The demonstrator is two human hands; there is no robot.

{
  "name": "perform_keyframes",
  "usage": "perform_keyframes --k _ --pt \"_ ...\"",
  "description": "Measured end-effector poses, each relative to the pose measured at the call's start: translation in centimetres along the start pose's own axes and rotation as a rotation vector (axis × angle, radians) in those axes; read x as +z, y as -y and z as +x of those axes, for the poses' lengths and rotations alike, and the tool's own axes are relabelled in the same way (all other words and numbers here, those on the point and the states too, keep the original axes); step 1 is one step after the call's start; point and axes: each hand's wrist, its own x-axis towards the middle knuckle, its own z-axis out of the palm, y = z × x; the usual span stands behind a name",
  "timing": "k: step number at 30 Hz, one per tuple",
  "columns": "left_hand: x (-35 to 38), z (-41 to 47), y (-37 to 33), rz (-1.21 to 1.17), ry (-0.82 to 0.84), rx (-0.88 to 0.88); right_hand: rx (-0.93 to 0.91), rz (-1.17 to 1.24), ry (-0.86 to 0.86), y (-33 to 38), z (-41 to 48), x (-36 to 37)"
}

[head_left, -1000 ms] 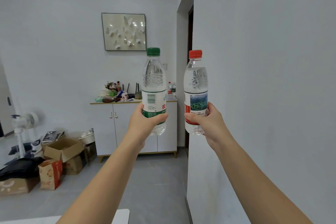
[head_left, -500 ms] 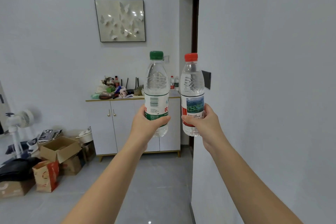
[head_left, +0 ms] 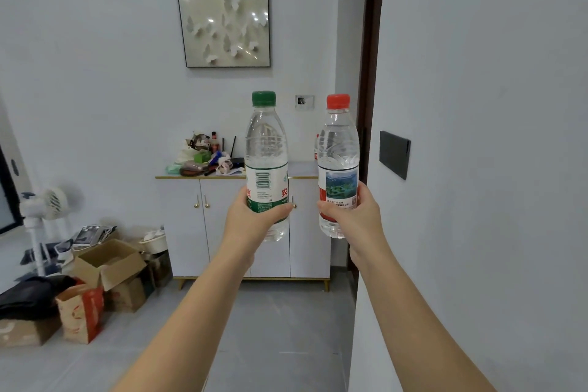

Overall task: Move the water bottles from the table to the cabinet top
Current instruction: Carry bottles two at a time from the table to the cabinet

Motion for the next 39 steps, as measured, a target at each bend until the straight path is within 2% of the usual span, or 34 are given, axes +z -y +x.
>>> perform_keyframes --k 6,20,31,39 --pt "0.4 7.6 3.4 -0.002 0.014 -0.001 0.012 -0.008 -0.033 -3.6 6.6 1.6" --pt "-0.3 32.4 9.5 -0.069 0.132 0.032 0.012 -0.057 -0.110 -11.6 26.6 9.2" --pt "0.4 44.1 14.9 -0.068 0.123 0.003 0.024 -0.035 -0.115 -17.6 37.9 11.9" --pt "4.5 54.1 20.2 -0.019 0.108 0.024 0.009 -0.019 -0.104 -24.0 49.6 12.0"
